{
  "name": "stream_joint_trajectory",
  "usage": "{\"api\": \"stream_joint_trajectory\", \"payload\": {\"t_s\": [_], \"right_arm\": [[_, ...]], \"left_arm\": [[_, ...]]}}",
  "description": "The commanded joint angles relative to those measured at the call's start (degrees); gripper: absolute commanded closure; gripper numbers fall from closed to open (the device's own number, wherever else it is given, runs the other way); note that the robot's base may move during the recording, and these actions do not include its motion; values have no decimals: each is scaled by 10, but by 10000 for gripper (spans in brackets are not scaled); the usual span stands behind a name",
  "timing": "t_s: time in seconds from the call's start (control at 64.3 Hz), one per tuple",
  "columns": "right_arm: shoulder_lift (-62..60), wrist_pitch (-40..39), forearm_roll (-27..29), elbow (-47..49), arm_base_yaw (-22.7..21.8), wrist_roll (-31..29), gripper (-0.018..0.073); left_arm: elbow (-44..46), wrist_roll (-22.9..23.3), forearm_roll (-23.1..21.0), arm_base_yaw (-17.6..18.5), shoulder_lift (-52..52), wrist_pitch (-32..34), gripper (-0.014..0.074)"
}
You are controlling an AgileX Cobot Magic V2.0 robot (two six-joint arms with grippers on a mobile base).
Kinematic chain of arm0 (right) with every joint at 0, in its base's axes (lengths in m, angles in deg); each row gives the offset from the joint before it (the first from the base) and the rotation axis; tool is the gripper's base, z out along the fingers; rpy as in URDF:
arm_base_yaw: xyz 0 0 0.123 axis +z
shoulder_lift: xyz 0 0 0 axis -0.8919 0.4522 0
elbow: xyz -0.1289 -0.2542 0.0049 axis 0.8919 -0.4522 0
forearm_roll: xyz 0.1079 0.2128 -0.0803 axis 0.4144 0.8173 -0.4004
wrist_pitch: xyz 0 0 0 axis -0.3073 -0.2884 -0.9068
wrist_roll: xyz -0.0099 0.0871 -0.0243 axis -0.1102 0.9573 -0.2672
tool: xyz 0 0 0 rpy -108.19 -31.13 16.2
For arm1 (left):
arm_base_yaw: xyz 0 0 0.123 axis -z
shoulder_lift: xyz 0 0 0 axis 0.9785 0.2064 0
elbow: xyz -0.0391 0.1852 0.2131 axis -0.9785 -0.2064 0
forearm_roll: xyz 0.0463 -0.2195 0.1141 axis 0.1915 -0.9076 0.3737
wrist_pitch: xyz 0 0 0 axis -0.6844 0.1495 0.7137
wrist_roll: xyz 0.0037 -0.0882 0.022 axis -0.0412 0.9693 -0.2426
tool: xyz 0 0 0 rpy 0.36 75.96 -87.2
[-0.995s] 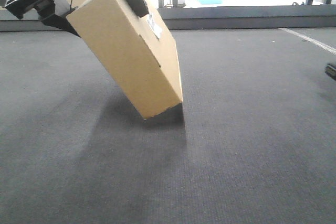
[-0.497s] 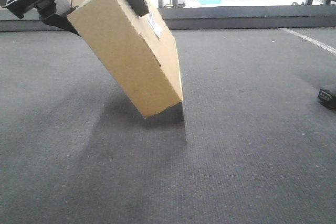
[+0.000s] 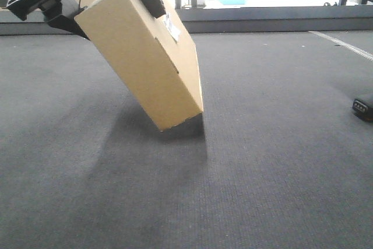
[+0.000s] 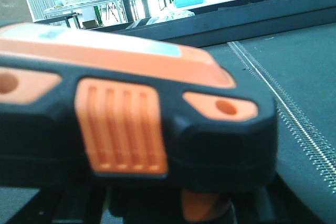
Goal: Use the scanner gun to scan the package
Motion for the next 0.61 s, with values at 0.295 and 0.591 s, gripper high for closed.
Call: {"api": "stream_joint_trajectory", "payload": {"t_s": [0.295, 0.591], "right_arm": [[-2, -31, -1, 1, -4, -5, 322], [-8, -31, -1, -37, -4, -5, 289]], "left_arm": [[1, 0, 1, 4, -1, 13, 708], [1, 0, 1, 4, -1, 13, 708]]}}
